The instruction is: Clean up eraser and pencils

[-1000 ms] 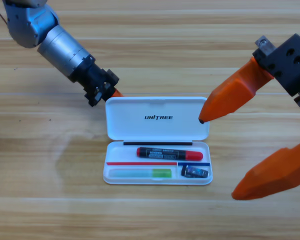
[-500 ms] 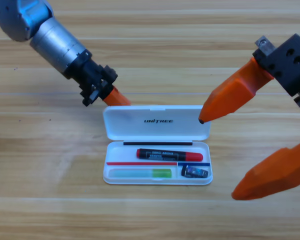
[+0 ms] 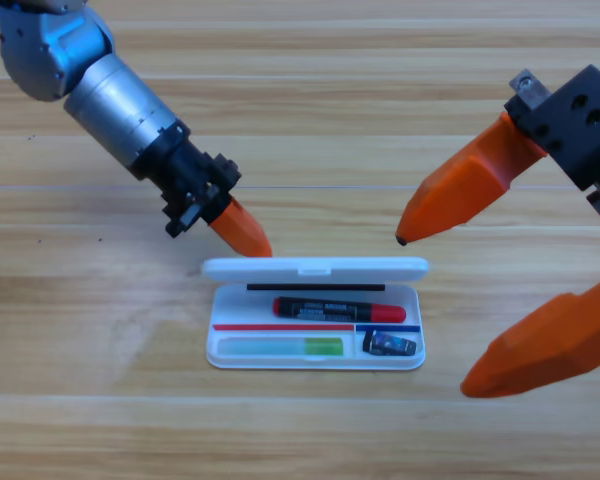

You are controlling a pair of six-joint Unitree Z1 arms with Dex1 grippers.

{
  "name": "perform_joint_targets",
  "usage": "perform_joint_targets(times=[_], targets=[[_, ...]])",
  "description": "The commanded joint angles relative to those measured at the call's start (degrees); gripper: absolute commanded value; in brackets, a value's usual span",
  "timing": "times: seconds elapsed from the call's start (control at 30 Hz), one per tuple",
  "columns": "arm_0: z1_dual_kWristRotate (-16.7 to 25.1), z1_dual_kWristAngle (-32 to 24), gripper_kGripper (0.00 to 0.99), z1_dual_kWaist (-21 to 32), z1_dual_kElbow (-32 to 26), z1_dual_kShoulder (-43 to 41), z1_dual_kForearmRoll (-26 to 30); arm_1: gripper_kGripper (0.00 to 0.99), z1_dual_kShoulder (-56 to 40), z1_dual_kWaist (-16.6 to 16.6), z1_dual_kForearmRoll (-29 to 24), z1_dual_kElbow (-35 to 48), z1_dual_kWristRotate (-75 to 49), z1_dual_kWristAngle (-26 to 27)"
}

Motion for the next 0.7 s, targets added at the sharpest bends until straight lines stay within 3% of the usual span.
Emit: perform_joint_targets(times=[0.03,0.7], targets=[[0.4,0.0,0.0,-2.7,2.3,0.5,-1.4,0.914,0.2,0.4,-1.8,1.4,0.3,1.3],[-1.5,2.9,0.0,-6.3,10.0,-0.4,-10.4,0.914,0.0,0.5,-1.9,1.5,0.4,1.7]])
